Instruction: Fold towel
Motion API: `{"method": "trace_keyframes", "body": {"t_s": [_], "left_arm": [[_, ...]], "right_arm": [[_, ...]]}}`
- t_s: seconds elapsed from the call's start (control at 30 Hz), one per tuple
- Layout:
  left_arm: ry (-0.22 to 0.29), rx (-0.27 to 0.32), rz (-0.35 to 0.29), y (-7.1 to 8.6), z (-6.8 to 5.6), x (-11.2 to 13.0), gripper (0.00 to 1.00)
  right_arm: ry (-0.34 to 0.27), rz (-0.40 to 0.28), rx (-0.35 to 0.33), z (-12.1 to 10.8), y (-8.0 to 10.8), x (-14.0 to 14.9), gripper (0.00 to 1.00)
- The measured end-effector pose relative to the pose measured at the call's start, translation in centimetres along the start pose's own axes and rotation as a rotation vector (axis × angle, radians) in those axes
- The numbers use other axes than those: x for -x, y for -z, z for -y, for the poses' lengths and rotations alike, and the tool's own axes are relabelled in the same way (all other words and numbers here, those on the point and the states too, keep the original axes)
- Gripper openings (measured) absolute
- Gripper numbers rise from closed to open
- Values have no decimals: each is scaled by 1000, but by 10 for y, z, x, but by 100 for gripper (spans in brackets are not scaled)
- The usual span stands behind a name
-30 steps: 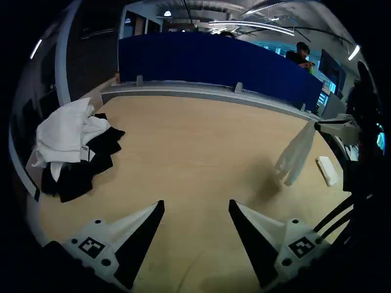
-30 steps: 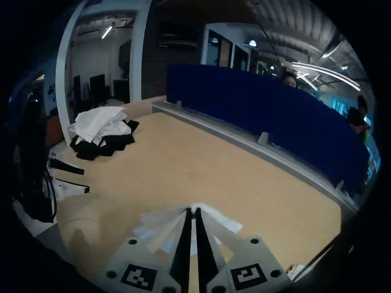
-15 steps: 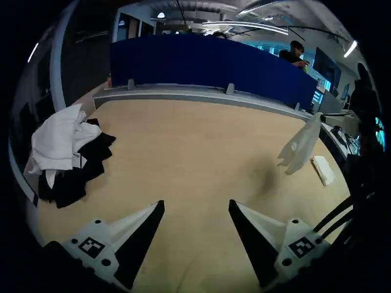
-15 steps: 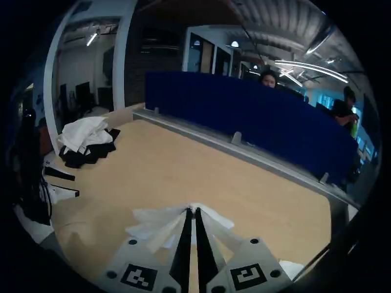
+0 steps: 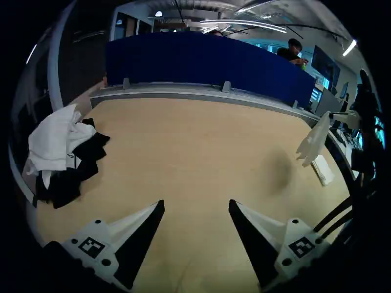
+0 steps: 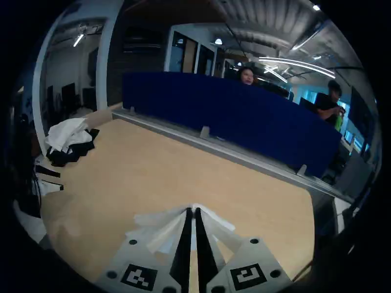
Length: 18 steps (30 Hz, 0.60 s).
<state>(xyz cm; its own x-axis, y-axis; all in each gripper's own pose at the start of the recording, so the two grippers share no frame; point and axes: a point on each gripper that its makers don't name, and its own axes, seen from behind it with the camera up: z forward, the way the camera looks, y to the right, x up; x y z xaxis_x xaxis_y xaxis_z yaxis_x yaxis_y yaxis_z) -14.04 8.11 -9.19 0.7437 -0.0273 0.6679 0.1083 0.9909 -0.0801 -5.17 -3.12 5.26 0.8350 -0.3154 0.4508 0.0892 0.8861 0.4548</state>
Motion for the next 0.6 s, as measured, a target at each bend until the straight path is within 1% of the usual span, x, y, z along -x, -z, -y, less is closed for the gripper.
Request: {"method": "trace_keyframes", "body": {"t_s": [0.3,0.6], "left_arm": [[-21,-5,9,-5,-4,-3,98],[-25,-5,14,-10,-13,-7,98]], "right_arm": [[-9,25,60,-62,10,16,5],[-11,51,106,-114,8,26,5]]}}
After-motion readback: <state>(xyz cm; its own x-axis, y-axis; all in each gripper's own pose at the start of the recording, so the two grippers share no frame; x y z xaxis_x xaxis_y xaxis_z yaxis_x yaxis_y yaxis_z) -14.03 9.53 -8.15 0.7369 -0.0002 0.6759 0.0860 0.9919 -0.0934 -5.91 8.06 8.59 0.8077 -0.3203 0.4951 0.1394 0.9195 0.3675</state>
